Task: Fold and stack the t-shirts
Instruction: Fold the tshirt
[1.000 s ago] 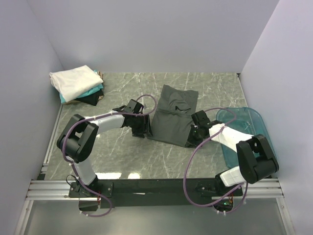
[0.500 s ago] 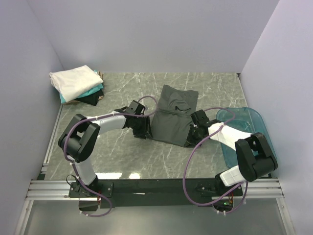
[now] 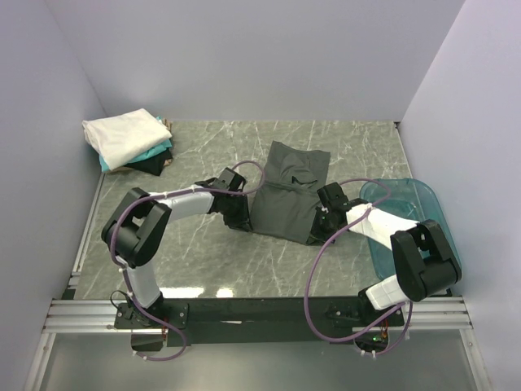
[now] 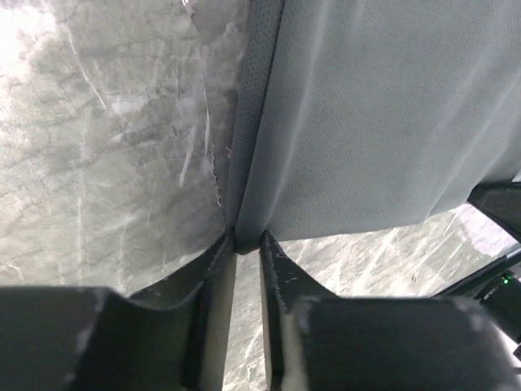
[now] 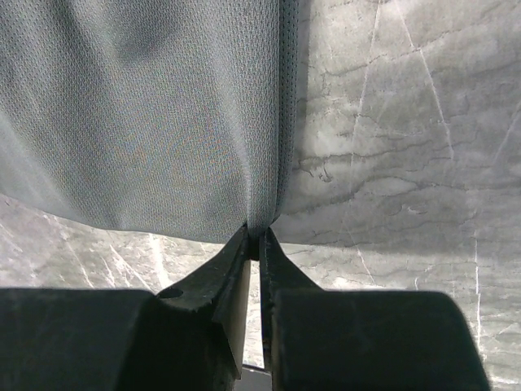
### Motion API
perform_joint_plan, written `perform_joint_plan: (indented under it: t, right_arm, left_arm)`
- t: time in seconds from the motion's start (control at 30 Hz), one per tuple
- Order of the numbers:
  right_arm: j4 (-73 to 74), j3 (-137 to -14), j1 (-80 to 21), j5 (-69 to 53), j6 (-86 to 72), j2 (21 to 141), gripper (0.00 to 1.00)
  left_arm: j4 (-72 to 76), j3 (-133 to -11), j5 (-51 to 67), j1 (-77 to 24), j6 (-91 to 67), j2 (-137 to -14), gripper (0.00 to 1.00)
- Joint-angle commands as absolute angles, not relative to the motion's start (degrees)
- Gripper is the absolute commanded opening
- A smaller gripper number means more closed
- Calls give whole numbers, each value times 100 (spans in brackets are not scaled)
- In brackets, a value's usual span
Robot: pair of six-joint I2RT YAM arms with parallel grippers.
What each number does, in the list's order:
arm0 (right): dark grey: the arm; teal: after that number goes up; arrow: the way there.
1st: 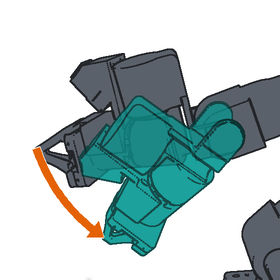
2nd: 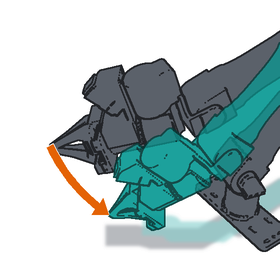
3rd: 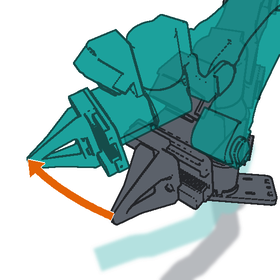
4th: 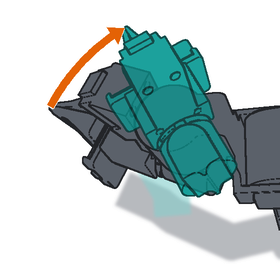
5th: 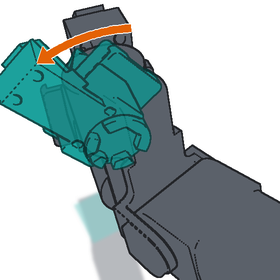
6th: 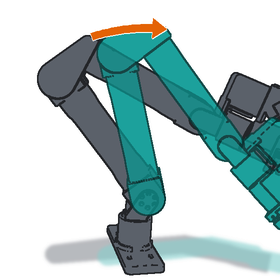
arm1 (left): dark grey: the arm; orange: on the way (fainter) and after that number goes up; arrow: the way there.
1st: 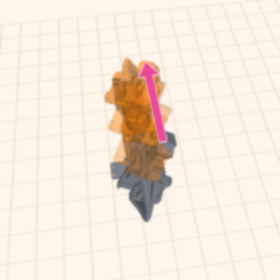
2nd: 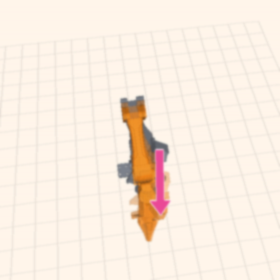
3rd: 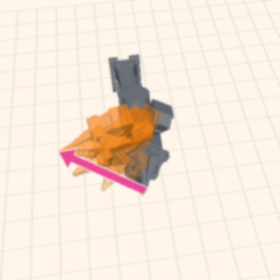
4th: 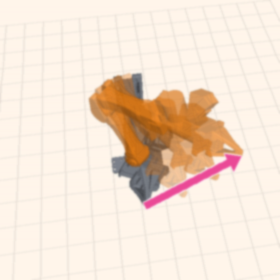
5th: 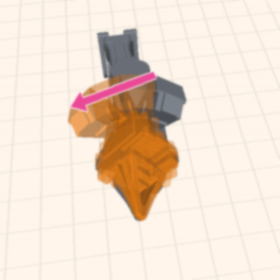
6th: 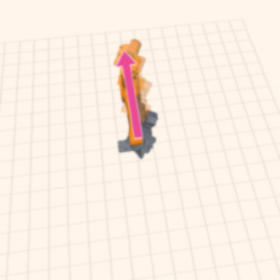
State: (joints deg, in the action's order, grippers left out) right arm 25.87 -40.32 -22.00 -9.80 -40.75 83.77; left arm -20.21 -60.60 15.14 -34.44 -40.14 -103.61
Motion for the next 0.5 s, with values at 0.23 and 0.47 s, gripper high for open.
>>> perform_joint_plan:
  t: [0.23, 0.47]
  right_arm:
    - [2821, -4034, -2276, -747, -3823, 8605, 9]
    - [2900, -3920, -2276, -677, -3841, 8438, 0]
  left_arm:
    - [-2162, -6187, 941, -3577, -4131, -10635, 12]
    - [-2074, -6013, 721, -3656, -4183, -10355, 1]
